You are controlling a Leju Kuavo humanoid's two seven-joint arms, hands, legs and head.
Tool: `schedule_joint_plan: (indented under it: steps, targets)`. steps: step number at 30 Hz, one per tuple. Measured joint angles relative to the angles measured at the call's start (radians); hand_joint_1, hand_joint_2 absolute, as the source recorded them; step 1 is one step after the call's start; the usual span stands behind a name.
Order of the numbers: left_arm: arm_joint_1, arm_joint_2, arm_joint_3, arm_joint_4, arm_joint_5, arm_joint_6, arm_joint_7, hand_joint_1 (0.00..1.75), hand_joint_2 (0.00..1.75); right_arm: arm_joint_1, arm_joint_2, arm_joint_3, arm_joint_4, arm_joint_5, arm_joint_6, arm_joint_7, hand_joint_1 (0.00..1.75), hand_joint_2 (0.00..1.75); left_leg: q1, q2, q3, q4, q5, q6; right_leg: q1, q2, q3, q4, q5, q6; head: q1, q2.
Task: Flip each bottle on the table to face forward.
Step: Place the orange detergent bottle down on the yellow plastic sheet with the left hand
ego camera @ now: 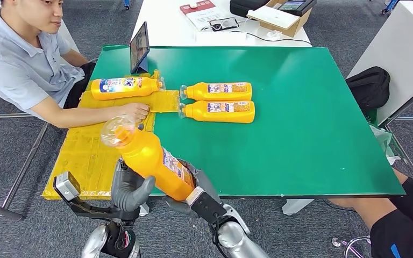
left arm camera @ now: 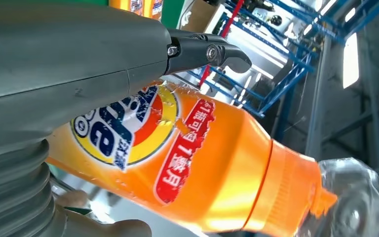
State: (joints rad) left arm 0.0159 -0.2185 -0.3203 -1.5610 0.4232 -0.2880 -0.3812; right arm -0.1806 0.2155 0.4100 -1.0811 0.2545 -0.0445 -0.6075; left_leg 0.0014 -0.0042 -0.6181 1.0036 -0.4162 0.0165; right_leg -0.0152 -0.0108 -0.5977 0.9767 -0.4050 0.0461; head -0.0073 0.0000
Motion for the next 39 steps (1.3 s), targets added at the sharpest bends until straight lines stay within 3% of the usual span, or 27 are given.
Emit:
schedule_joint_plan:
  steps: [2, 3, 6, 7, 9, 13, 25, 27, 31, 39]
  targets:
    - [-0.001, 0.009, -0.008, 0.0, -0.056, -0.001, -0.012, 0.04, 1.75, 0.002, 0.0, -0.003, 0.0, -0.01, 0.015, 0.006, 1.75, 1.75, 0.0, 0.0, 0.0, 0.0, 0.0, 0.0, 0.0, 0.0, 0.0, 0.0, 0.0, 0.0, 0.0, 0.0]
    - [-0.002, 0.013, -0.012, 0.0, -0.085, 0.0, -0.016, 0.24, 1.75, 0.004, 0.0, -0.005, 0.0, -0.011, 0.019, 0.009, 1.75, 1.75, 0.0, 0.0, 0.0, 0.0, 0.0, 0.0, 0.0, 0.0, 0.0, 0.0, 0.0, 0.0, 0.0, 0.0]
    - [-0.006, 0.025, -0.021, 0.003, -0.146, 0.006, -0.009, 1.35, 1.75, 0.008, 0.0, -0.009, 0.0, -0.009, 0.024, 0.016, 1.75, 1.75, 0.0, 0.0, 0.0, 0.0, 0.0, 0.0, 0.0, 0.0, 0.0, 0.0, 0.0, 0.0, 0.0, 0.0]
    - [-0.009, 0.028, -0.025, 0.006, -0.168, 0.013, 0.005, 1.58, 1.75, 0.01, 0.0, -0.01, 0.0, -0.004, 0.024, 0.019, 1.75, 1.75, 0.0, 0.0, 0.0, 0.0, 0.0, 0.0, 0.0, 0.0, 0.0, 0.0, 0.0, 0.0, 0.0, 0.0]
    - [-0.02, 0.036, -0.032, 0.018, -0.226, 0.038, 0.05, 1.72, 1.75, 0.015, -0.002, -0.015, 0.0, 0.013, 0.019, 0.028, 1.75, 1.75, 0.0, -0.001, 0.0, 0.0, 0.0, 0.0, 0.0, 0.0, 0.0, 0.0, 0.0, 0.0, 0.0, 0.0]
    - [-0.048, 0.05, -0.057, 0.064, -0.315, 0.057, 0.099, 1.75, 1.75, 0.025, -0.011, -0.022, 0.001, 0.05, 0.008, 0.044, 1.75, 1.75, 0.0, -0.001, 0.0, 0.0, 0.0, 0.0, 0.0, 0.0, 0.001, 0.0, 0.0, 0.0, 0.0, 0.0]
    - [-0.102, 0.094, -0.095, 0.142, -0.358, -0.008, 0.109, 1.75, 1.75, 0.016, -0.033, -0.02, 0.021, 0.131, -0.02, 0.05, 1.75, 1.75, 0.0, -0.001, -0.001, 0.0, 0.0, 0.0, 0.0, 0.0, 0.001, 0.0, 0.0, 0.0, 0.0, 0.0]
    - [-0.106, 0.1, -0.096, 0.147, -0.35, -0.022, 0.108, 1.75, 1.75, 0.015, -0.033, -0.019, 0.023, 0.132, -0.02, 0.048, 1.66, 1.75, 0.0, -0.001, -0.001, 0.0, 0.0, 0.0, 0.0, 0.0, 0.001, 0.0, 0.0, 0.0, 0.0, 0.0]
    - [-0.11, 0.106, -0.094, 0.159, -0.305, -0.041, 0.106, 1.75, 1.75, 0.012, -0.033, -0.016, 0.029, 0.132, -0.028, 0.039, 0.0, 1.75, 0.0, -0.002, -0.001, 0.0, 0.0, 0.0, 0.0, -0.001, 0.001, 0.0, 0.0, 0.0, 0.0, 0.0]
    - [-0.112, 0.092, -0.06, 0.166, -0.21, 0.014, 0.126, 1.75, 1.75, 0.01, -0.031, 0.004, 0.031, 0.163, -0.1, 0.012, 0.0, 1.75, 0.0, -0.002, -0.001, 0.0, 0.0, 0.0, 0.0, -0.001, 0.001, 0.0, 0.0, 0.0, 0.0, 0.0]
